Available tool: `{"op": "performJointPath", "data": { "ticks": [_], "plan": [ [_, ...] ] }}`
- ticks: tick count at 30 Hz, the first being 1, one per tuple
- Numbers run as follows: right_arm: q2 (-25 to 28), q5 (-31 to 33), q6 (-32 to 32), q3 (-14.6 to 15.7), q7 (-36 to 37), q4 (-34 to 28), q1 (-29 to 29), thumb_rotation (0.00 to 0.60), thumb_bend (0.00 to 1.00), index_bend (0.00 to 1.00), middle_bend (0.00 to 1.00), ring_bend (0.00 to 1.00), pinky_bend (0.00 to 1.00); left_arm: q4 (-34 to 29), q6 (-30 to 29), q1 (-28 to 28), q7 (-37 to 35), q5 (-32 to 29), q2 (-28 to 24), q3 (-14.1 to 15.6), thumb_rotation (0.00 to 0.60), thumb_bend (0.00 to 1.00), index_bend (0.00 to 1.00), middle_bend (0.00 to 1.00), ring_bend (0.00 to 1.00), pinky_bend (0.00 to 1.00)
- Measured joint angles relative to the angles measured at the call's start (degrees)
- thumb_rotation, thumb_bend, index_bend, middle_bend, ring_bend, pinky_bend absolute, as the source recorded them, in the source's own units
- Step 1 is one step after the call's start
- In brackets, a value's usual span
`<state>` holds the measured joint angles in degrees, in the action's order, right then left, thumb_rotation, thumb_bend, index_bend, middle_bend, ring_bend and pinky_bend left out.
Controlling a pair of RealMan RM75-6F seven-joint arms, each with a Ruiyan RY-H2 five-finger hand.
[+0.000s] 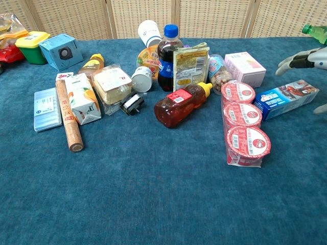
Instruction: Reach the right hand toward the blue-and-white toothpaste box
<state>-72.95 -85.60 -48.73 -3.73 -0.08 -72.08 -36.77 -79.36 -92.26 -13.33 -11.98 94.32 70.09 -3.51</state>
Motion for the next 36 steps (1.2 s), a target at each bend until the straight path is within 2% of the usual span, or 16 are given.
{"op": "performJointPath", "data": {
  "ticks": [12, 16, 17, 20, 23, 26, 31, 36],
  "plan": [
    [-1.3, -0.4, 2.4, 1.4, 1.0, 1.7, -1.9, 0.6, 0.06, 0.14, 0.0, 0.0, 0.0, 0.1, 0.2, 0.0, 0.0, -0.2, 0.1, -0.2, 0.6, 0.08, 0.1, 0.0, 0.0, 0.0],
    [-1.6, -0.9, 2.8, 1.8, 1.9, 2.3, -2.4, 0.6, 0.06, 0.16, 0.08, 0.0, 0.01, 0.1, 0.2, 0.1, -0.1, -0.3, 0.0, -0.3, 0.6, 0.08, 0.1, 0.0, 0.0, 0.0],
    [-1.8, -1.0, 2.8, 2.0, 2.0, 2.5, -2.5, 0.6, 0.06, 0.17, 0.11, 0.0, 0.03, 0.1, 0.2, 0.1, -0.1, -0.3, 0.0, -0.3, 0.6, 0.08, 0.1, 0.0, 0.0, 0.0],
    [-2.2, -1.6, 2.6, 2.3, 2.6, 3.0, -2.8, 0.6, 0.06, 0.22, 0.23, 0.04, 0.19, 0.2, 0.3, 0.1, -0.1, -0.3, 0.0, -0.3, 0.6, 0.08, 0.1, 0.0, 0.0, 0.0],
    [-2.6, -2.2, 2.0, 2.6, 3.3, 3.5, -2.9, 0.6, 0.05, 0.29, 0.37, 0.2, 0.35, 0.2, 0.4, 0.1, -0.1, -0.3, 0.0, -0.4, 0.6, 0.08, 0.1, 0.0, 0.0, 0.0],
    [-3.0, -2.6, 1.7, 2.9, 4.6, 3.8, -2.9, 0.6, 0.06, 0.38, 0.48, 0.32, 0.46, 0.2, 0.3, 0.1, -0.1, -0.3, 0.1, -0.4, 0.6, 0.08, 0.1, 0.0, 0.0, 0.0],
    [-3.2, -3.4, 0.3, 3.4, 7.2, 4.2, -2.8, 0.6, 0.09, 0.45, 0.57, 0.44, 0.58, 0.1, 0.3, 0.1, -0.1, -0.3, 0.1, -0.3, 0.6, 0.08, 0.1, 0.0, 0.0, 0.0],
    [-2.0, -3.9, -2.9, 3.4, 8.4, 3.0, -1.9, 0.6, 0.13, 0.46, 0.58, 0.45, 0.59, 0.0, 0.4, 0.1, -0.3, -0.1, 0.1, -0.3, 0.6, 0.08, 0.1, 0.0, 0.0, 0.0]
  ]
}}
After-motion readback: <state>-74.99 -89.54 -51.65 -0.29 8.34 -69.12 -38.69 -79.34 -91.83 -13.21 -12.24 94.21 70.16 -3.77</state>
